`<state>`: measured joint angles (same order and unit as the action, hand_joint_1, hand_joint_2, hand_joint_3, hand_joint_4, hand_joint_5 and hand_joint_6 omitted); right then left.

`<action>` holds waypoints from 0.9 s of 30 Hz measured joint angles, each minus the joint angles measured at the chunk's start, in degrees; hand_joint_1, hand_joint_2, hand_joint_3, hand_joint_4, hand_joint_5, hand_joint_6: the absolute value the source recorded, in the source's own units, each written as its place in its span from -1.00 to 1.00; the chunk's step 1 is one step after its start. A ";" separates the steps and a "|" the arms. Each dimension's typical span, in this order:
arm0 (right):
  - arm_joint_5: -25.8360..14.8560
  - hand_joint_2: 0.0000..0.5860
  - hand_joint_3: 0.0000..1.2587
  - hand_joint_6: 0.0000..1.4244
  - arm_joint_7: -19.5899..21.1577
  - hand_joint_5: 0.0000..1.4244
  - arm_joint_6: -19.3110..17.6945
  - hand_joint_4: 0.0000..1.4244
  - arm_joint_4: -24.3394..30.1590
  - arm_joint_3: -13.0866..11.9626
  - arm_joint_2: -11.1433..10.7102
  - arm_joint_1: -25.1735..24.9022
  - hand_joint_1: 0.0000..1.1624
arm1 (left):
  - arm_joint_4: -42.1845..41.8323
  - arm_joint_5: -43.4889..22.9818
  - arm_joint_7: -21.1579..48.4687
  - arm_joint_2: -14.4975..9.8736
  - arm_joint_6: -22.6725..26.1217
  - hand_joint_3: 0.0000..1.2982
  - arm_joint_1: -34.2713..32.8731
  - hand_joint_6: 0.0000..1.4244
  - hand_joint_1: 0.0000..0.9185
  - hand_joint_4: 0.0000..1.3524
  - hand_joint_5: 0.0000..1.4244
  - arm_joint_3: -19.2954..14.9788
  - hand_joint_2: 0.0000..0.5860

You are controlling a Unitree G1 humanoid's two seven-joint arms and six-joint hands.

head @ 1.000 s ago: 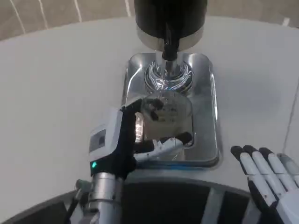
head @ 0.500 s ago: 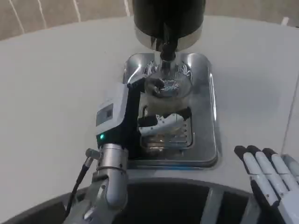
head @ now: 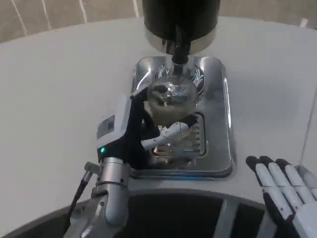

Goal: Grasp the cup under the faucet to collect the drink, then remove the cup.

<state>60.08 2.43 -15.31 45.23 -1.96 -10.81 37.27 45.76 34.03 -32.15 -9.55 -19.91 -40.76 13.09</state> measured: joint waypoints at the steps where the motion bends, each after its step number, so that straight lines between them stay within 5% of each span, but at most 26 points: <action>1: -0.22 0.60 -1.00 -1.00 -0.07 -1.00 0.00 -1.00 0.04 0.00 -0.01 0.00 -0.29 | -0.28 -0.01 0.28 -0.16 0.00 -0.85 0.01 0.09 -0.31 -0.86 -0.20 0.09 -0.82; 11: -1.46 0.60 -1.00 -1.00 -1.07 -1.00 0.11 -1.00 0.40 -0.44 -0.14 -0.06 -0.30 | -5.72 -0.11 1.81 -1.38 0.47 -0.94 3.07 -0.22 -0.39 -1.00 -0.41 0.81 -0.86; 15: -2.68 0.60 -1.00 -1.00 -1.60 -1.00 0.93 -1.00 0.44 -0.46 0.12 -1.20 -0.30 | -13.42 0.25 3.10 -3.94 1.99 -1.00 7.72 -0.34 -0.44 -1.00 -0.49 0.44 -0.87; 20: -4.91 0.60 -1.00 -1.00 -2.43 -1.00 2.31 -1.00 0.24 0.08 0.63 -4.08 -0.31 | -21.18 -0.08 5.79 -7.63 4.72 -1.00 13.78 -0.49 -0.45 -1.00 -0.55 -2.75 -0.87; 27: -9.08 0.58 -1.00 -1.00 -4.91 -1.00 5.10 -1.00 1.89 1.58 2.48 -7.19 -0.32 | -32.46 -1.12 8.13 -9.64 8.17 -1.00 23.00 -0.52 -0.50 -1.00 -0.61 -7.08 -0.87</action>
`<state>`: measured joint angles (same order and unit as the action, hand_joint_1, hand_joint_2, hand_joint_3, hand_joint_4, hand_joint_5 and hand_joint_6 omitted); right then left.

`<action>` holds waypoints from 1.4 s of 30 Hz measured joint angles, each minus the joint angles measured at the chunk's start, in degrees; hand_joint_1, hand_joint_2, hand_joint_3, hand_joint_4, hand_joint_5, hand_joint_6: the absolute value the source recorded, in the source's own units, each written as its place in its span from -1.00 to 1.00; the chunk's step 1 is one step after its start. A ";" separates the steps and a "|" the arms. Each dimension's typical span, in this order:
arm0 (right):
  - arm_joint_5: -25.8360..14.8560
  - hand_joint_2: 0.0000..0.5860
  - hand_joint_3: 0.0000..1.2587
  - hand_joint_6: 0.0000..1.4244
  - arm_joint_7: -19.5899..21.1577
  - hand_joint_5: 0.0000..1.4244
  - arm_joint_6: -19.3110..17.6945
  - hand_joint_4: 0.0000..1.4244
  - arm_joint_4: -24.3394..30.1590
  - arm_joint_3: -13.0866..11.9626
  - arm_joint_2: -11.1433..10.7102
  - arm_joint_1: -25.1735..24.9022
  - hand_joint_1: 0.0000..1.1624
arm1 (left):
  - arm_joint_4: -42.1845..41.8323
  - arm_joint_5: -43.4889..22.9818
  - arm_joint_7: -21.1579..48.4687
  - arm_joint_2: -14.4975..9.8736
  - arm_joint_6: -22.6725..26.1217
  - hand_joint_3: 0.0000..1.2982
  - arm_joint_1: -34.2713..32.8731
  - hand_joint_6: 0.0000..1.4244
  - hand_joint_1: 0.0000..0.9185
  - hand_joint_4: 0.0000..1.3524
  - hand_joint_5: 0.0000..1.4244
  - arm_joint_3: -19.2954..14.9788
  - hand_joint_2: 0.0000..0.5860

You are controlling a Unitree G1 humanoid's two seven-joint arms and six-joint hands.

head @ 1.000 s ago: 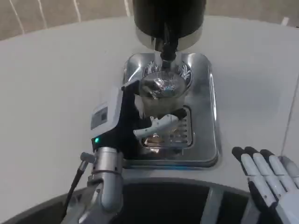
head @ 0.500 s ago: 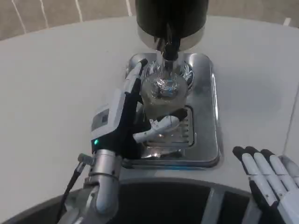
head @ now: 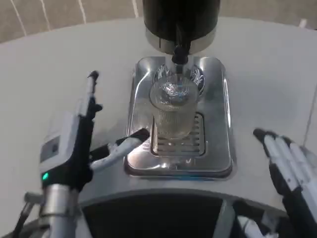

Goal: Grasp the cup under the faucet to collect the drink, then remove the cup.

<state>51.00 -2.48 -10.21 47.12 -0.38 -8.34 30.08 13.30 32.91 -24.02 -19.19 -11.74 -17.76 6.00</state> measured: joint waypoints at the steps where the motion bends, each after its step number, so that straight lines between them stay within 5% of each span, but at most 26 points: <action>1: -0.48 0.58 -1.00 -1.00 -0.25 -1.00 0.17 -1.00 0.44 0.14 0.05 -0.69 -0.32 | -2.21 0.05 0.39 -0.09 0.65 -1.00 1.89 -0.54 -0.52 -1.00 -0.63 -0.53 -0.85; 7: -3.45 0.57 -1.00 -1.00 -2.53 -1.00 3.09 -1.00 0.39 -0.05 0.01 -5.61 -0.26 | -15.48 1.77 2.08 -1.03 2.17 -1.00 13.46 -0.70 -0.40 -1.00 -0.79 -2.47 -0.64; 15: -8.67 0.60 -1.00 -1.00 -8.22 -1.00 11.60 -1.00 -1.99 1.74 1.26 -18.83 -0.09 | -26.37 9.54 3.69 -2.25 3.00 -1.00 24.69 -0.80 -0.71 -1.00 -0.86 -2.47 -0.59; 23: -17.89 0.60 -1.00 -1.00 -12.78 -1.00 19.96 -1.00 -3.28 1.49 1.50 -30.87 -0.07 | -29.82 15.99 3.74 -1.04 3.70 -1.00 28.55 -0.90 -0.99 -1.00 -0.93 0.69 -0.69; 35: -28.77 0.63 -1.00 -1.00 -14.46 -1.00 29.98 -1.00 -5.09 1.77 1.20 -45.31 0.08 | -30.80 19.79 3.73 0.23 4.72 -1.00 30.64 -0.90 -1.00 -1.00 -0.92 2.18 -0.69; 42: -33.52 0.57 -1.00 -1.00 -14.43 -1.00 31.88 -1.00 -5.42 2.99 1.27 -49.54 0.12 | -31.56 21.55 3.74 0.78 5.28 -1.00 30.83 -0.94 -1.00 -1.00 -0.99 2.19 -0.75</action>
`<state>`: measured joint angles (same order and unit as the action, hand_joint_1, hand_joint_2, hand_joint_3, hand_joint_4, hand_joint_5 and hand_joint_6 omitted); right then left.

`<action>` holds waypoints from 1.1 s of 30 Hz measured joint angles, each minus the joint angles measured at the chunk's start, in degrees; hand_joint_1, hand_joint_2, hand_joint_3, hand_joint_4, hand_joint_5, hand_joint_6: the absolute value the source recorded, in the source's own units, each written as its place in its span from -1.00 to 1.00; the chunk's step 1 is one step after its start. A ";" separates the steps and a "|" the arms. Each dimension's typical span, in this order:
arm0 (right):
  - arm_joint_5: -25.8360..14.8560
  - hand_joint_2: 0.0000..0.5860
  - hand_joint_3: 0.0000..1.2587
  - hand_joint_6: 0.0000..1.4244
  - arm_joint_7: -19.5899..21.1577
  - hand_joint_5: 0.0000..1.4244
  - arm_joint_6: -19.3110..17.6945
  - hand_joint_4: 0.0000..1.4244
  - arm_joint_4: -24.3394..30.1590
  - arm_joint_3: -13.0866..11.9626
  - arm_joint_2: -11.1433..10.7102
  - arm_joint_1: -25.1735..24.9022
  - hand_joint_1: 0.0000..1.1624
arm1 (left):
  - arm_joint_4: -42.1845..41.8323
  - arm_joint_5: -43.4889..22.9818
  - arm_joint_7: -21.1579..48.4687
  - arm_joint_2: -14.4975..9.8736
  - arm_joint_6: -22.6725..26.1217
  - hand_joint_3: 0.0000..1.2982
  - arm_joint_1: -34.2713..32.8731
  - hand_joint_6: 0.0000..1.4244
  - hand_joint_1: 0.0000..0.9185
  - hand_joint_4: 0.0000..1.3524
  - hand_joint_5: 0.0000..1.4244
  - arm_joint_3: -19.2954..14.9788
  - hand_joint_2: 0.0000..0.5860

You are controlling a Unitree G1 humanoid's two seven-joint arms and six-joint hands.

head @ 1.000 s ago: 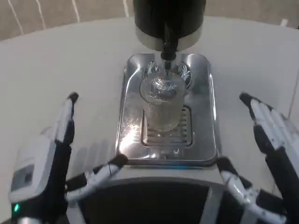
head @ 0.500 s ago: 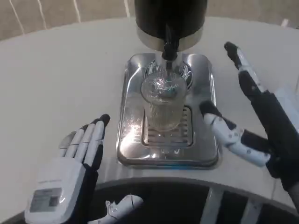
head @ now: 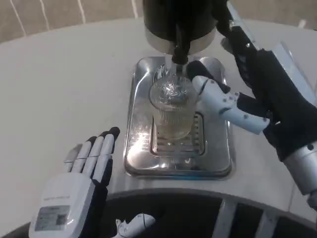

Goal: Grasp the cup under the faucet to collect the drink, then remove the cup.

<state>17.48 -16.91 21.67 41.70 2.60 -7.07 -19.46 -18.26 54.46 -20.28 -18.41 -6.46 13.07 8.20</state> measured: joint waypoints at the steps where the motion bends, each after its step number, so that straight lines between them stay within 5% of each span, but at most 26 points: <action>1: -0.51 0.57 -1.00 -1.00 0.04 -1.00 0.21 -1.00 -0.25 0.03 0.14 -0.25 0.12 | -0.19 0.12 0.01 0.07 0.11 -1.00 0.00 -0.94 -1.00 -1.00 -0.99 0.00 -0.75; 23: -10.55 0.56 -1.00 -1.00 4.27 -1.00 4.16 -1.00 -8.21 3.49 4.55 -8.09 0.14 | -0.49 -0.04 0.16 0.41 1.49 -1.00 0.42 -0.96 -1.00 -1.00 -1.00 -0.25 -0.72; 33: -10.00 0.56 -1.00 -1.00 2.60 -1.00 6.06 -1.00 -8.05 6.25 -0.02 -11.30 0.12 | 0.74 -0.31 0.16 0.41 1.53 -1.00 0.17 -0.97 -1.00 -1.00 -1.00 -0.36 -0.72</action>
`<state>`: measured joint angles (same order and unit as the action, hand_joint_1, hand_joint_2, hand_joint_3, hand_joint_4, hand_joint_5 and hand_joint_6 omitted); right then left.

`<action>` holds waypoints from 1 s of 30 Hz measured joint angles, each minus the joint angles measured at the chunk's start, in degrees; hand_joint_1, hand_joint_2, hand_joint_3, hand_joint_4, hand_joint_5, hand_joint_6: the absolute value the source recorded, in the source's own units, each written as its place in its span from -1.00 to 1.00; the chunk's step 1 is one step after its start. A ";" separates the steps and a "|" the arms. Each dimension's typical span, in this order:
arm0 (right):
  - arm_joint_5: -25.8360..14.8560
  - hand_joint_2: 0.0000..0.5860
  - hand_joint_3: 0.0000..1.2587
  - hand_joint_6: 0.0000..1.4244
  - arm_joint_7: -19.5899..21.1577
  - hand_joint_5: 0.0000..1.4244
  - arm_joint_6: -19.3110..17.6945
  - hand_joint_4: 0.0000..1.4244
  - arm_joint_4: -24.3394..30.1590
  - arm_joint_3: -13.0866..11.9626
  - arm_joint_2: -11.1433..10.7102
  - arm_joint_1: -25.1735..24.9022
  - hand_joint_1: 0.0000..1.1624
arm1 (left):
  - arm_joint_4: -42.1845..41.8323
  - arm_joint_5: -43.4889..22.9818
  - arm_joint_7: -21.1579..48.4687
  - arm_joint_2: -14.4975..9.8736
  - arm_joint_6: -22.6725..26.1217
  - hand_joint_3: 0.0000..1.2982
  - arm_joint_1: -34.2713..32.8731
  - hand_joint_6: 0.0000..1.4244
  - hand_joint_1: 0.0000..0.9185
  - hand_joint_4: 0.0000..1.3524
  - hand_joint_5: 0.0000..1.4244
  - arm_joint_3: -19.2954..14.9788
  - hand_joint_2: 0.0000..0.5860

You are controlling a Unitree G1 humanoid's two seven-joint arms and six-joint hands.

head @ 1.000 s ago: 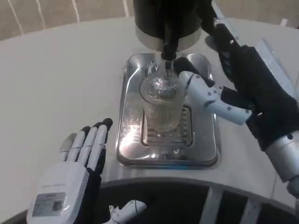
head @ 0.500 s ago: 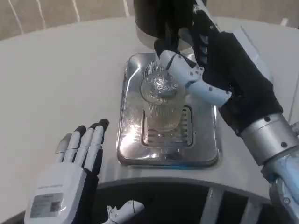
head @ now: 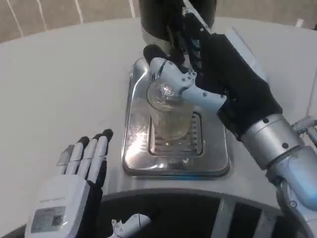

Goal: Grasp the cup under the faucet to collect the drink, then remove the cup.

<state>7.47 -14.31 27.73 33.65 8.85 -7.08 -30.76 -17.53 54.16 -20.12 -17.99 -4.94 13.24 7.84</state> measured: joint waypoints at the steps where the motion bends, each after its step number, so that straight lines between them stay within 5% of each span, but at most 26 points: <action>1: 0.00 0.55 -1.00 -1.00 -0.15 -1.00 0.28 -1.00 0.18 0.13 -0.59 -0.19 0.12 | 0.09 -0.02 0.00 0.00 0.00 -1.00 0.00 -0.97 -1.00 -1.00 -1.00 0.00 -0.72; 12: -0.04 0.53 -1.00 -1.00 -1.47 -1.00 2.68 -1.00 0.85 1.22 -4.34 -1.38 -0.20 | 0.39 -1.26 0.00 0.13 0.05 -1.00 0.05 -0.95 -1.00 -1.00 -0.98 -0.26 -0.72; 16: 2.96 0.48 -1.00 -1.00 -2.90 -1.00 3.13 -1.00 1.08 3.72 -8.14 -3.13 -0.44 | 0.78 -1.63 0.00 0.13 0.51 -1.00 -0.03 -0.95 -1.00 -1.00 -0.97 -0.33 -0.72; 22: 11.70 0.48 -1.00 -1.00 -5.94 -1.00 3.77 -1.00 2.20 9.78 -14.17 -6.13 -0.66 | 1.28 -1.65 0.00 0.14 1.38 -1.00 -0.37 -0.92 -1.00 -1.00 -0.96 -0.32 -0.73; 24: 16.84 0.47 -1.00 -1.00 -6.76 -1.00 3.97 -1.00 2.65 12.35 -15.73 -6.93 -0.68 | 1.48 -1.60 0.00 0.21 1.98 -1.00 -0.58 -0.90 -1.00 -1.00 -0.94 -0.32 -0.73; 27: 30.35 0.44 -1.00 -1.00 -9.69 -1.00 3.92 -1.00 2.99 18.39 -18.49 -9.21 -0.73 | 2.11 -1.60 0.00 0.48 3.27 -1.00 -1.07 -0.89 -1.00 -1.00 -0.94 -0.33 -0.73; 30: 34.96 0.48 -1.00 -1.00 -11.78 -1.00 3.96 -1.00 2.79 19.84 -17.78 -9.67 -0.75 | 2.71 -1.61 0.00 0.55 4.10 -1.00 -1.66 -0.89 -1.00 -1.00 -0.94 -0.38 -0.74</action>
<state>42.44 -26.09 31.69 36.45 28.69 -24.86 -40.43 -14.82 52.54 -20.12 -17.44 -0.84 11.57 7.46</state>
